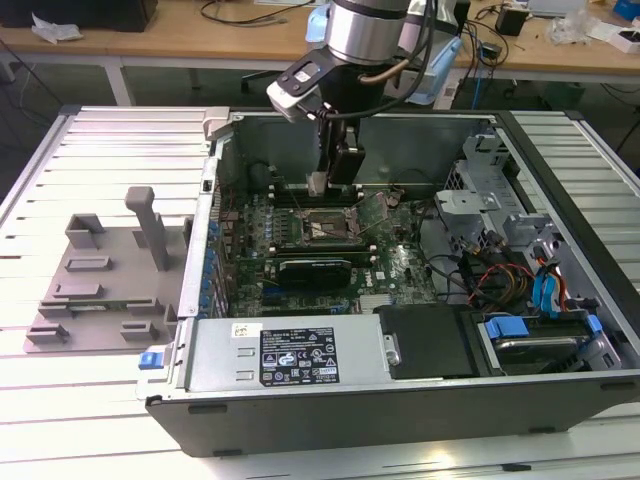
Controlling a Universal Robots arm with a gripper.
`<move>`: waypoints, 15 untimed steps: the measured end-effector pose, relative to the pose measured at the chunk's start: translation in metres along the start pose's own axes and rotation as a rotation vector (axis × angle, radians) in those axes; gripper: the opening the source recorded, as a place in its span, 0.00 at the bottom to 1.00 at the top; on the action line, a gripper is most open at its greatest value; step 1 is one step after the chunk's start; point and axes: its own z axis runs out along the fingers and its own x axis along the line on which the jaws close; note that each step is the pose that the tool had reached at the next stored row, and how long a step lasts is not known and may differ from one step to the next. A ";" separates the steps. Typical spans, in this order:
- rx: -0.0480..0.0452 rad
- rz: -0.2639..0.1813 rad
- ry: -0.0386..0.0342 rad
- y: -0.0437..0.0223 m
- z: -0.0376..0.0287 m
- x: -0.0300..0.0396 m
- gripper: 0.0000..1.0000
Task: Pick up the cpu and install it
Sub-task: 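Place the cpu into insertion slot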
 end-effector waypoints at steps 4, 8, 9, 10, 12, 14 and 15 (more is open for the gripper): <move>0.0000 0.000 0.0000 0.0019 0.0067 0.0006 0.55; 0.0005 0.000 -0.0002 0.0056 0.0165 0.0041 0.55; 0.0003 0.000 0.0000 0.0062 0.0182 0.0048 0.55; 0.0004 0.000 0.0001 0.0067 0.0200 0.0054 0.55; 0.0005 0.000 0.0001 0.0077 0.0238 0.0066 0.55; 0.0008 0.000 0.0000 0.0090 0.0308 0.0083 0.55; 0.0008 0.000 0.0001 0.0095 0.0335 0.0089 0.55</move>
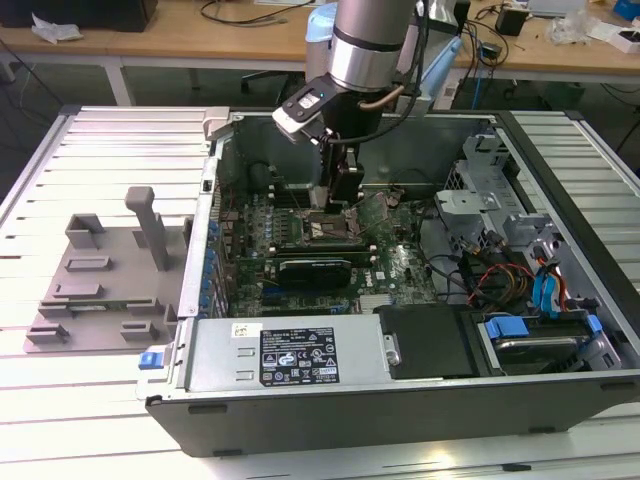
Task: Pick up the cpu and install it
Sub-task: 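Place the cpu into insertion slot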
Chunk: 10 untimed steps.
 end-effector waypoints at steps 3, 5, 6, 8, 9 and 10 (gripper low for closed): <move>0.0004 0.002 -0.0001 0.0021 0.0091 0.0034 0.55; 0.0007 0.008 -0.0003 0.0029 0.0118 0.0052 0.55; 0.0009 0.013 -0.0004 0.0037 0.0149 0.0069 0.55; 0.0015 0.020 -0.0004 0.0044 0.0180 0.0082 0.55; 0.0017 0.024 0.0000 0.0050 0.0200 0.0088 0.55; 0.0018 0.025 0.0002 0.0056 0.0212 0.0092 0.55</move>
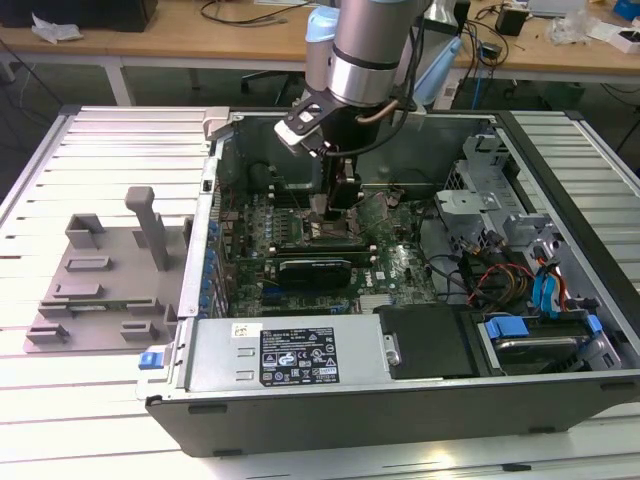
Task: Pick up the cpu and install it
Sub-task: 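Place the cpu into insertion slot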
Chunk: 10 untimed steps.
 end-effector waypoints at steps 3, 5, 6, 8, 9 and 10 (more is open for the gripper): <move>0.0004 0.004 0.0007 0.0023 0.0081 0.0010 0.55; 0.0009 0.011 0.0014 0.0040 0.0177 0.0020 0.55; 0.0009 0.011 0.0014 0.0045 0.0205 0.0022 0.55; 0.0011 0.012 0.0014 0.0052 0.0257 0.0025 0.55; 0.0010 0.011 0.0014 0.0054 0.0271 0.0026 0.55; 0.0011 0.012 0.0014 0.0056 0.0288 0.0027 0.55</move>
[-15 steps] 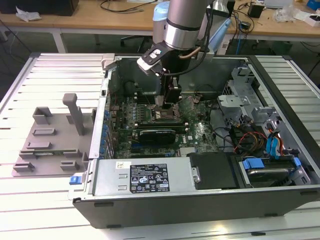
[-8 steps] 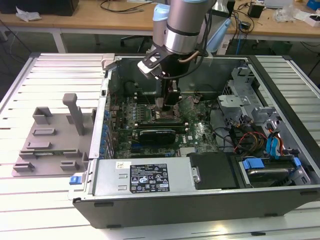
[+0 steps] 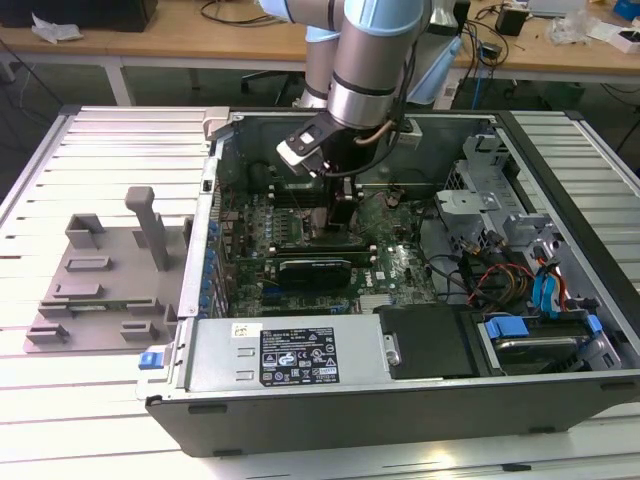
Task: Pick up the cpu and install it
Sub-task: 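Place the cpu into insertion slot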
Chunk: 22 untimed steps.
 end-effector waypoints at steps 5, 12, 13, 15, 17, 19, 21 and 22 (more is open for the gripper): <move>0.0000 0.000 0.0002 0.0008 0.0063 0.0005 0.55; 0.0000 0.000 0.0002 0.0024 0.0122 0.0027 0.55; 0.0001 0.000 0.0001 0.0025 0.0130 0.0031 0.55; 0.0003 0.000 -0.0004 0.0026 0.0137 0.0031 0.55; 0.0003 0.000 -0.0001 0.0030 0.0144 0.0032 0.55; 0.0000 0.000 0.0001 0.0036 0.0147 0.0032 0.55; 0.0000 0.000 0.0002 0.0037 0.0148 0.0033 0.55; 0.0001 0.000 0.0002 0.0037 0.0148 0.0033 0.55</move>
